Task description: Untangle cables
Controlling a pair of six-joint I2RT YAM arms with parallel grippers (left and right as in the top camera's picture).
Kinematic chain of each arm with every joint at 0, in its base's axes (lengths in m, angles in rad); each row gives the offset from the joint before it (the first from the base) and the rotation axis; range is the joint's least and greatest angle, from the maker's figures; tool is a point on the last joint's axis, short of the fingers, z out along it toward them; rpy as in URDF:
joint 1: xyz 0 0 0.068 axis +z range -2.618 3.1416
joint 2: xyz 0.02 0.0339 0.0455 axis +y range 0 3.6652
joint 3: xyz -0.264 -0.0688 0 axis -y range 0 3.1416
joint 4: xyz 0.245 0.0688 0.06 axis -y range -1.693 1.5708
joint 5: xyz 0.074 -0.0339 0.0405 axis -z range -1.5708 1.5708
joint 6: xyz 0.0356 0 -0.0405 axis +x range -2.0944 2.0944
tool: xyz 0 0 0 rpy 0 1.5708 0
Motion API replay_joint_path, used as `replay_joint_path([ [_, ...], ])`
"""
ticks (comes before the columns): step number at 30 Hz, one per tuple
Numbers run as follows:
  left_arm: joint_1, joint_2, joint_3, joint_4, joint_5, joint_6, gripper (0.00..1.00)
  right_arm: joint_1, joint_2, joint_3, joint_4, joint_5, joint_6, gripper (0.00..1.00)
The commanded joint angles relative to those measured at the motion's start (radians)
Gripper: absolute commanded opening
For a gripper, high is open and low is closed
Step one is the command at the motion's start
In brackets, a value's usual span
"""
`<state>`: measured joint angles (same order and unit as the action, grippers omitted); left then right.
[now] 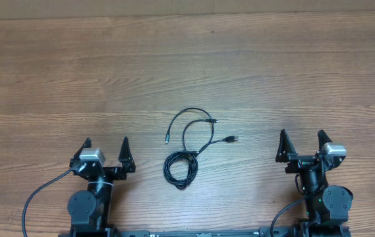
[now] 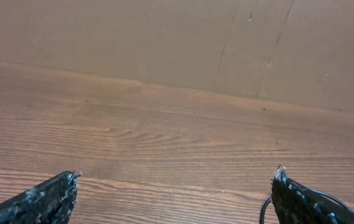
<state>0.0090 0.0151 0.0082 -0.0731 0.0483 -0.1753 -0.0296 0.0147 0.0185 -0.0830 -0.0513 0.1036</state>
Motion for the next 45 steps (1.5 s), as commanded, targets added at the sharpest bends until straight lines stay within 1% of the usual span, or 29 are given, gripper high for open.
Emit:
replay_joint_path([
  [1, 0.008, -0.011, -0.003, -0.002, -0.003, 0.022, 1.00, 0.002, -0.011, -0.011, 0.003, 0.006, -0.008, 1.00],
  [9, 0.008, -0.011, -0.003, -0.002, -0.020, 0.022, 1.00, 0.002, -0.011, -0.011, 0.003, 0.006, -0.008, 1.00],
  [12, 0.009, -0.011, -0.003, 0.000, -0.054, 0.023, 1.00, 0.002, -0.011, -0.011, 0.003, 0.006, -0.008, 1.00],
  [14, 0.010, -0.011, -0.003, 0.021, -0.098, 0.023, 1.00, 0.002, -0.011, -0.011, 0.003, 0.006, -0.008, 1.00],
  [16, 0.010, -0.011, -0.003, 0.041, -0.110, 0.022, 1.00, 0.002, -0.011, -0.011, 0.003, 0.006, -0.008, 1.00],
  [23, 0.009, -0.010, 0.013, 0.024, 0.045, 0.025, 0.99, 0.002, -0.011, -0.011, 0.003, 0.006, -0.008, 1.00],
  [26, 0.009, -0.009, 0.039, 0.015, 0.057, 0.019, 1.00, 0.002, -0.011, -0.011, 0.003, 0.006, -0.008, 1.00],
  [31, 0.009, -0.001, 0.151, -0.119, 0.058, -0.009, 0.99, 0.002, -0.011, -0.011, 0.003, 0.006, -0.008, 1.00],
  [37, 0.009, 0.081, 0.303, -0.262, 0.140, -0.012, 1.00, 0.002, -0.011, -0.011, 0.003, 0.006, -0.008, 1.00],
  [40, 0.009, 0.161, 0.383, -0.311, 0.181, -0.012, 0.99, 0.002, -0.011, -0.011, 0.003, 0.006, -0.008, 1.00],
  [45, 0.009, 0.343, 0.537, -0.397, 0.243, -0.012, 1.00, 0.002, -0.011, -0.011, 0.003, 0.006, -0.008, 1.00],
])
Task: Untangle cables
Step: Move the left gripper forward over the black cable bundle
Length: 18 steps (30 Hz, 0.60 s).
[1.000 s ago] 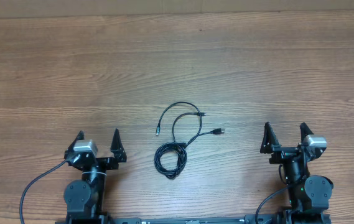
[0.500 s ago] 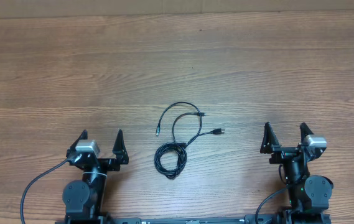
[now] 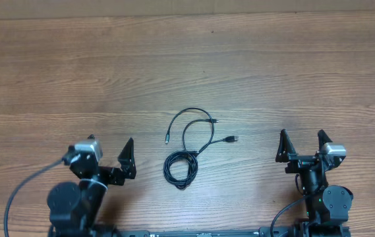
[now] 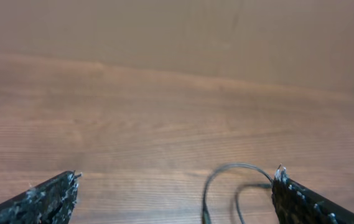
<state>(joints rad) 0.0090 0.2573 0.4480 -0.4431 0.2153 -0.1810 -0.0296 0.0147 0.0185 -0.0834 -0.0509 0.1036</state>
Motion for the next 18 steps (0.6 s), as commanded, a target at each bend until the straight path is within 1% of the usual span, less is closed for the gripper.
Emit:
replay_joint_path([
  [1, 0.009, 0.139, 0.128, -0.036, 0.094, -0.006, 1.00, 0.002, -0.011, -0.011, 0.003, 0.005, -0.008, 1.00],
  [3, 0.009, 0.245, 0.221, -0.074, 0.161, -0.007, 1.00, 0.002, -0.011, -0.011, 0.003, 0.006, -0.008, 1.00],
  [4, 0.009, 0.303, 0.281, -0.120, 0.183, -0.007, 1.00, 0.002, -0.011, -0.011, 0.003, 0.006, -0.008, 1.00],
  [8, 0.000, 0.441, 0.446, -0.302, 0.188, -0.006, 1.00, 0.002, -0.011, -0.011, 0.003, 0.006, -0.008, 1.00],
  [10, -0.011, 0.494, 0.509, -0.363, 0.216, -0.005, 1.00, 0.002, -0.011, -0.011, 0.003, 0.006, -0.008, 1.00],
  [11, -0.016, 0.517, 0.532, -0.376, 0.248, -0.006, 1.00, 0.002, -0.011, -0.011, 0.003, 0.006, -0.008, 1.00],
  [15, -0.023, 0.586, 0.553, -0.379, 0.481, -0.007, 0.99, 0.002, -0.011, -0.011, 0.003, 0.006, -0.008, 1.00],
  [18, -0.024, 0.635, 0.553, -0.391, 0.549, -0.016, 0.99, 0.002, -0.011, -0.011, 0.003, 0.006, -0.008, 1.00],
])
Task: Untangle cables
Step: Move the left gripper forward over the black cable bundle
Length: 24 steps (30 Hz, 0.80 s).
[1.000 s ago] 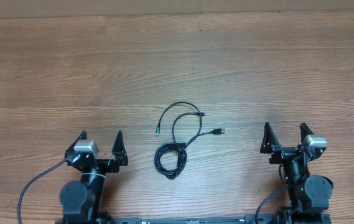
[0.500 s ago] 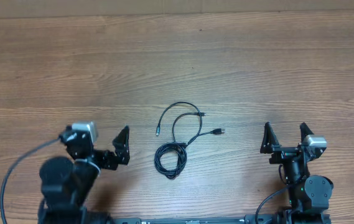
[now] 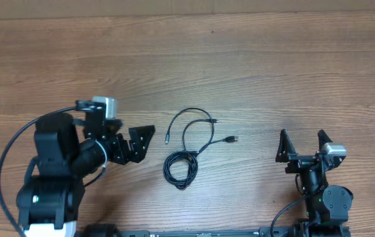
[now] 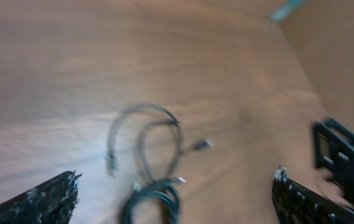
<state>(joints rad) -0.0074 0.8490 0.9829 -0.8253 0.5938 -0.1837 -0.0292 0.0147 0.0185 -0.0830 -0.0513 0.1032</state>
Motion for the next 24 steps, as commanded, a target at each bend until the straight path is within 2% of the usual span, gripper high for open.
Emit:
replay_joint_path([
  [1, -0.007, 0.059, 0.018, -0.008, 0.174, -0.025, 0.99, 0.001, -0.011, -0.011, 0.003, 0.006, -0.008, 1.00],
  [4, -0.008, 0.114, 0.018, -0.006, 0.156, -0.055, 1.00, 0.001, -0.011, -0.011, 0.003, 0.006, -0.007, 1.00],
  [6, -0.011, 0.152, 0.018, -0.027, 0.122, -0.123, 1.00, 0.001, -0.011, -0.011, 0.003, 0.006, -0.008, 1.00],
  [10, -0.074, 0.218, 0.018, -0.063, 0.044, -0.228, 0.92, 0.001, -0.011, -0.011, 0.003, 0.006, -0.007, 1.00],
  [18, -0.354, 0.324, 0.018, -0.079, -0.220, -0.497, 0.77, 0.001, -0.011, -0.011, 0.003, 0.006, -0.008, 1.00],
  [24, -0.510, 0.423, 0.018, -0.066, -0.392, -0.613, 0.77, 0.001, -0.011, -0.011, 0.003, 0.006, -0.008, 1.00],
])
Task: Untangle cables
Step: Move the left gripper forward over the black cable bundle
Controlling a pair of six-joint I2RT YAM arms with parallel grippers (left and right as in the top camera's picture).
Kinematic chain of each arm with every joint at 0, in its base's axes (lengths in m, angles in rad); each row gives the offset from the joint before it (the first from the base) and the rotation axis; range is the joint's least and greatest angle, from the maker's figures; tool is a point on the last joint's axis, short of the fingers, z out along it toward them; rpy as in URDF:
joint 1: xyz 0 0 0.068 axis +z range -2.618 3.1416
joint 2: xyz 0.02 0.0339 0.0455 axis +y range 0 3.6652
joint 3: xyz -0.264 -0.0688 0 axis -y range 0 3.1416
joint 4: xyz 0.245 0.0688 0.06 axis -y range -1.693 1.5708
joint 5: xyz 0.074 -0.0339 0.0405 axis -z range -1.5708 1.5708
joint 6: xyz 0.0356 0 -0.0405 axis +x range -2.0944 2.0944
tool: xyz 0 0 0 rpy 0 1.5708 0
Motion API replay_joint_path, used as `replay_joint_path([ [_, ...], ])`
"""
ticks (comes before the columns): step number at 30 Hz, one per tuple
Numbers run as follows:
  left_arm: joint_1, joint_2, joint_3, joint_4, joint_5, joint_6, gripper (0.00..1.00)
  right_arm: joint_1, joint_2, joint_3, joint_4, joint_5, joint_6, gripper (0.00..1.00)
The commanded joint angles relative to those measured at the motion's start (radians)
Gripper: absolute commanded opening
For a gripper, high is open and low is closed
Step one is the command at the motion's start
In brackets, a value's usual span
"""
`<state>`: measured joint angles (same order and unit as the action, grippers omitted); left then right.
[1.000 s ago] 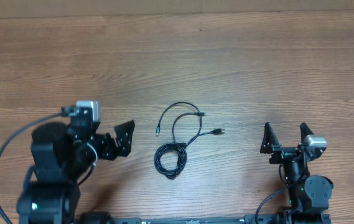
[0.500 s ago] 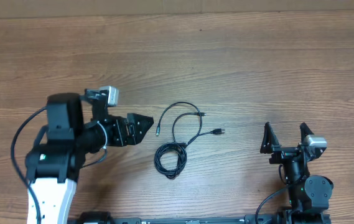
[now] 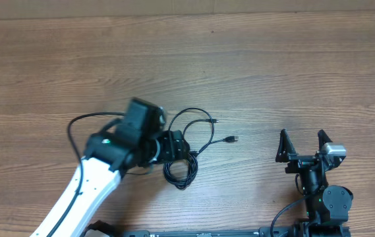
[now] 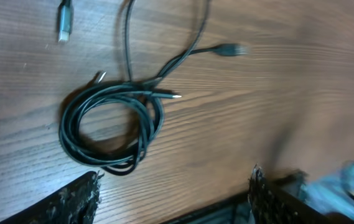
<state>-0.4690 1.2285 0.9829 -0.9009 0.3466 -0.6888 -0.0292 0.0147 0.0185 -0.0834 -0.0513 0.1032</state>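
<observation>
A thin black cable [image 3: 182, 170] lies mid-table, its lower part wound into a small coil [image 4: 111, 124]. Loose strands run up from the coil to a plug on the right [image 3: 233, 139] and a smaller one [image 3: 215, 122] above it. The wrist view shows a plug [image 4: 229, 48] and another end [image 4: 63, 23]. My left gripper [image 3: 179, 148] hangs open just over the coil's upper left edge, nothing between its fingertips [image 4: 82, 194]. My right gripper [image 3: 300, 141] stands open near the front right, well apart from the cable.
The wooden table [image 3: 273, 72] runs back to a cardboard wall at the far edge. In the left wrist view the table's front edge with a black frame [image 4: 282, 190] and a blurred blue thing show at the lower right.
My left arm has moved right, from left of the cable to right over the coil, and the wrist now looks down on it. The cable and the right arm have not moved.
Both grippers first stood open at the front, left and right of the cable. The left arm then turned toward the cable, was raised to its left, and now hangs open over the coil. The cable lies as it did at the start.
</observation>
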Motion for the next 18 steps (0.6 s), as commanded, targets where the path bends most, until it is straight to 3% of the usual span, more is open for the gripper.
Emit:
replay_joint_path([
  [1, -0.068, 0.062, 0.018, 0.021, -0.158, -0.101, 0.77, 0.001, -0.011, -0.011, 0.003, 0.006, -0.007, 1.00],
  [5, -0.174, 0.167, 0.018, 0.064, -0.209, -0.098, 0.77, 0.001, -0.011, -0.011, 0.003, 0.006, -0.008, 1.00],
  [9, -0.243, 0.278, 0.018, 0.072, -0.312, -0.209, 0.75, 0.001, -0.011, -0.011, 0.003, 0.006, -0.007, 1.00],
  [18, -0.278, 0.454, 0.019, 0.222, -0.286, -0.225, 0.71, 0.001, -0.011, -0.011, 0.003, 0.006, -0.008, 1.00],
])
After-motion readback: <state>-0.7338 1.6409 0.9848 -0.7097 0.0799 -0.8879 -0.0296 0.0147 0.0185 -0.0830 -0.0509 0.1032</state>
